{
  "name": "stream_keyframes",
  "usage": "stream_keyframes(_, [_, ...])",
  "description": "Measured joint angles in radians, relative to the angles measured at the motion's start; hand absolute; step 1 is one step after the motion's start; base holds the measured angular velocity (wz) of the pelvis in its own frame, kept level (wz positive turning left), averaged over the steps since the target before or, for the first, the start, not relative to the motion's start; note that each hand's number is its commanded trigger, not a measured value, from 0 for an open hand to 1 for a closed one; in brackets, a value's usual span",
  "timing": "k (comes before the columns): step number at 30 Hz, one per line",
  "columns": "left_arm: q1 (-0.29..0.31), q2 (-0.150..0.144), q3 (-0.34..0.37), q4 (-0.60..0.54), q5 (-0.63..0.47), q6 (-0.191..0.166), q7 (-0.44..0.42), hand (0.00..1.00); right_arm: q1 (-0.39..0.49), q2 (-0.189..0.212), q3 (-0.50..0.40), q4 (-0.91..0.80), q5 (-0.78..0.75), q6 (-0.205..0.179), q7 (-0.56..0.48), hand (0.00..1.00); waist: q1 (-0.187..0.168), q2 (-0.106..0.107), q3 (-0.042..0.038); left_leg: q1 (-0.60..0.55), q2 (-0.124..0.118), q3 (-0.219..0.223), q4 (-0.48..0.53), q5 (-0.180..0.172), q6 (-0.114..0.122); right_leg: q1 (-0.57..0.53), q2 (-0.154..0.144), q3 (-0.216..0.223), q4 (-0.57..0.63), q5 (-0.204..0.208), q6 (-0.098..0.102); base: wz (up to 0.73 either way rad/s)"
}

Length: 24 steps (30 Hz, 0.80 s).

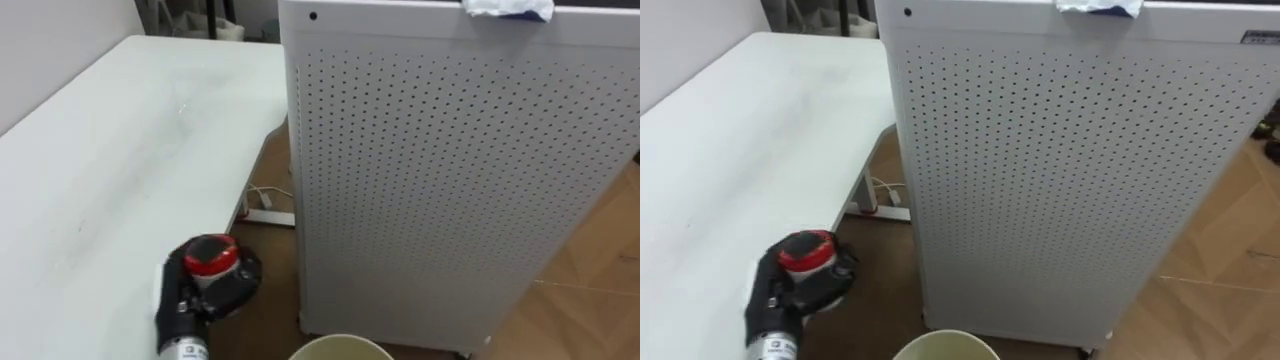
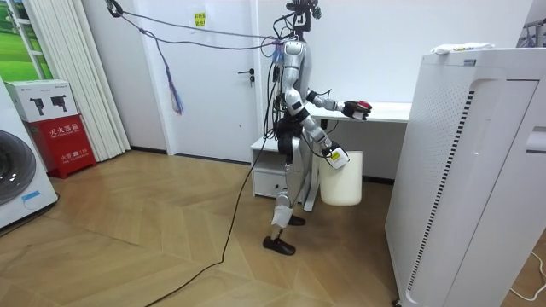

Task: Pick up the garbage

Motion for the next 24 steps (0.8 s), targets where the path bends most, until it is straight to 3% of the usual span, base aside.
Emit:
stream_keyframes(5, [-0.002, 0.001, -0.043, -0.020, 0.032, 0.033, -0.156, 0.92, -0.051, 0.005, 0.004, 0.038, -0.004, -0.006, -0.013, 1.00, -0.023, 0.001, 0.0005, -0.013, 0.003, 0.014, 0.004, 0.000, 0.000, -0.017, -0.001, 0.004, 0.001, 0.000, 0.000, -0.08])
stream_keyframes(9, [-0.002, 0.004, -0.079, -0.020, 0.023, 0.039, -0.271, 0.91, -0.069, 0.000, 0.008, 0.039, -0.002, -0.009, -0.014, 1.00, -0.025, 0.003, 0.0020, -0.011, 0.004, 0.027, 0.002, 0.000, 0.000, -0.019, -0.001, 0.010, -0.001, 0.000, 0.000, -0.06])
stream_keyframes(12, [-0.002, 0.004, -0.082, -0.020, 0.023, 0.039, -0.325, 0.79, -0.072, -0.002, 0.011, 0.034, 0.004, -0.025, -0.018, 1.00, -0.025, 0.010, 0.0068, -0.013, 0.007, 0.049, 0.001, 0.000, 0.000, -0.031, -0.001, 0.021, 0.000, 0.000, 0.000, -0.14])
stream_keyframes(13, [-0.002, 0.005, -0.082, -0.020, 0.023, 0.039, -0.333, 0.21, -0.074, -0.002, 0.012, 0.032, 0.006, -0.026, -0.019, 1.00, -0.024, 0.012, 0.0082, -0.016, 0.008, 0.053, 0.001, 0.000, 0.000, -0.036, 0.000, 0.027, 0.002, 0.000, 0.000, -0.20])
stream_keyframes(14, [-0.002, 0.007, -0.082, -0.018, 0.023, 0.039, -0.346, 0.00, -0.081, -0.002, 0.019, 0.032, 0.010, -0.031, -0.023, 1.00, -0.027, 0.019, 0.0130, -0.020, 0.009, 0.055, 0.001, 0.000, 0.000, -0.041, 0.001, 0.030, 0.003, 0.000, 0.000, -0.15])
stream_keyframes(17, [0.001, 0.019, -0.106, -0.017, 0.032, 0.040, -0.375, 0.00, -0.084, -0.004, 0.027, 0.034, 0.012, -0.038, -0.026, 1.00, -0.035, 0.033, 0.0178, -0.029, 0.012, 0.057, 0.002, 0.000, 0.000, -0.058, 0.002, 0.032, 0.014, 0.001, 0.000, -0.06])
stream_keyframes(24, [0.025, 0.040, -0.122, -0.017, 0.059, 0.061, -0.442, 0.00, -0.089, -0.014, 0.037, 0.046, 0.012, -0.038, -0.023, 1.00, -0.053, 0.062, 0.0137, -0.046, 0.019, 0.077, 0.002, 0.000, 0.000, -0.099, 0.005, 0.038, 0.038, 0.001, -0.001, -0.09])
